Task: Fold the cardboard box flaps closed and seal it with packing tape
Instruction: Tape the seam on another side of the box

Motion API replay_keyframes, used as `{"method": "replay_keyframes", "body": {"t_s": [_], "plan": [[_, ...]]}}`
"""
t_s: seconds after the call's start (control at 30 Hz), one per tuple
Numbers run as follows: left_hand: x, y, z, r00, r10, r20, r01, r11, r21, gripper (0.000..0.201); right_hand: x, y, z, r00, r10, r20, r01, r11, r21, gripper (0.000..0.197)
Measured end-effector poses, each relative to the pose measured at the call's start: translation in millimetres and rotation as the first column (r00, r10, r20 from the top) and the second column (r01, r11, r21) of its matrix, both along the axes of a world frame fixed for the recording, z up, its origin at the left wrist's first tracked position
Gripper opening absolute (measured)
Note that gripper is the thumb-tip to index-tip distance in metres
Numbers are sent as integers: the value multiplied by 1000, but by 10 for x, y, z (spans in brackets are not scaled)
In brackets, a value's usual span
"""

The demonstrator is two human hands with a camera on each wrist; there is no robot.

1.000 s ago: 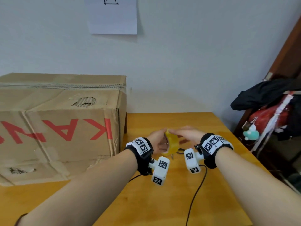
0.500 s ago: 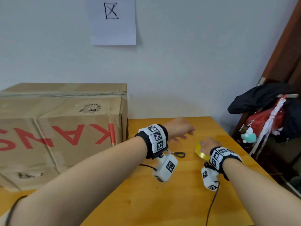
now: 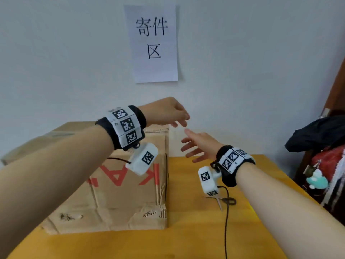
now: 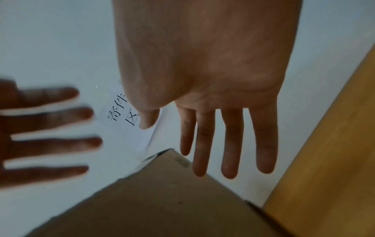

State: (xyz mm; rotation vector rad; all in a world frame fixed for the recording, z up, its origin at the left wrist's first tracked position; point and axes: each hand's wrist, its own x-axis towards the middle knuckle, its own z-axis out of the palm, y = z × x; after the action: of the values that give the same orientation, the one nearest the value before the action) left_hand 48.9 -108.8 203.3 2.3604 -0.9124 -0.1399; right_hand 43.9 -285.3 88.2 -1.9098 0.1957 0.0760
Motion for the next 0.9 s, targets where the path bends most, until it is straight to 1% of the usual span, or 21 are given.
{"method": "replay_keyframes", "body": {"t_s": [0.07,0.13,0.2,0.27,0.4,0.53,0.63,0.77,0.9], "plan": [[149,200,53,996,44,73,-55,984,169,31,73,133,75,998,46,-46,-41,995,93,71],[270,341,35,993,83,86,-104,954,282,34,144,239,110,996,66,-68,-58,991,124,73],[327,420,-33,992,96,76,-117,924,363,38,214,308,102,998,40,-38,-34,988,153,62],[358,463,-118,994,79,73,-103,903,416,41,280,339,72,1000,6,0,-6,979,202,43],[357,489,-217,995,74,60,-93,901,423,44,327,333,-20,1000,-19,-15,23,936,350,20],[366,484,-238,993,94,67,-113,911,396,36,349,323,-109,997,4,-76,30,892,450,14],[374,501,-247,993,105,47,-115,926,360,33,374,305,-104,995,-4,-103,50,890,453,17],[367,538,-273,992,126,-24,-111,937,330,32,413,321,-133,991,-23,-131,78,895,438,29],[335,526,-281,990,130,-47,-107,936,336,31,412,321,-168,988,-52,-143,107,908,406,42]]}}
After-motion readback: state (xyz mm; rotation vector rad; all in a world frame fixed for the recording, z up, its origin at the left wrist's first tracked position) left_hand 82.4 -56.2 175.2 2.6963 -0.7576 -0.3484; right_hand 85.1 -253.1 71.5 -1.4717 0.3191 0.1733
